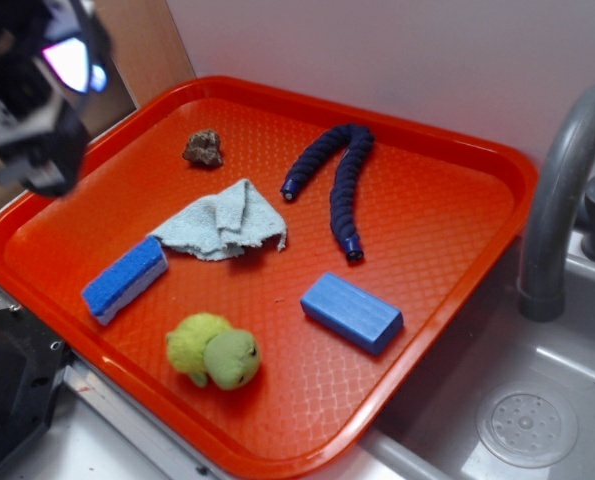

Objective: Grab the green animal.

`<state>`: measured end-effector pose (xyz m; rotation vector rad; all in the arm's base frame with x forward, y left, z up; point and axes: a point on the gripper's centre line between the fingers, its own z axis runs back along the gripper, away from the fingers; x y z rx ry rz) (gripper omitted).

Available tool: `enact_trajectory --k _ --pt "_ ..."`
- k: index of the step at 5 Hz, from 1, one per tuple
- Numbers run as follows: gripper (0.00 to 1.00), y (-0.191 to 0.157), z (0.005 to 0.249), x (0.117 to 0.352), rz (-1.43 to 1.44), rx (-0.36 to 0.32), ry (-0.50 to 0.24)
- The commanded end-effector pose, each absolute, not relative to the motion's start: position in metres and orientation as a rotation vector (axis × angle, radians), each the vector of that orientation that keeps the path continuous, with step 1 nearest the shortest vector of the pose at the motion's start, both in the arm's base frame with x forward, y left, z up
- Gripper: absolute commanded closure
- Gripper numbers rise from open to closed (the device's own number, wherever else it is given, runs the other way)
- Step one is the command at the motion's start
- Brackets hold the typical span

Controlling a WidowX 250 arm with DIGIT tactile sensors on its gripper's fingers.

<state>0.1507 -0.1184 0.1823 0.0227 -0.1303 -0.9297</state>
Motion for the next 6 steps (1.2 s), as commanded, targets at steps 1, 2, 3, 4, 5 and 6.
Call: enact_trajectory --k 1,2,3,4,5,6 --pt "0.0 -0.148 0.132 0.142 -1.295 0.031 -0.046" --pt "0.0 -0.146 0.098 0.135 -1.365 0.004 0.045" --pt "0.0 -0.14 0.074 0.125 -1.393 0.002 0.118" --pt "0.0 -0.139 0.059 0.116 -1.416 0.01 0.158" --pt "0.0 -0.142 0.045 0.118 -1.385 0.073 0.113" --pt "0.0 -0.151 0.034 0.122 -1.359 0.086 0.092"
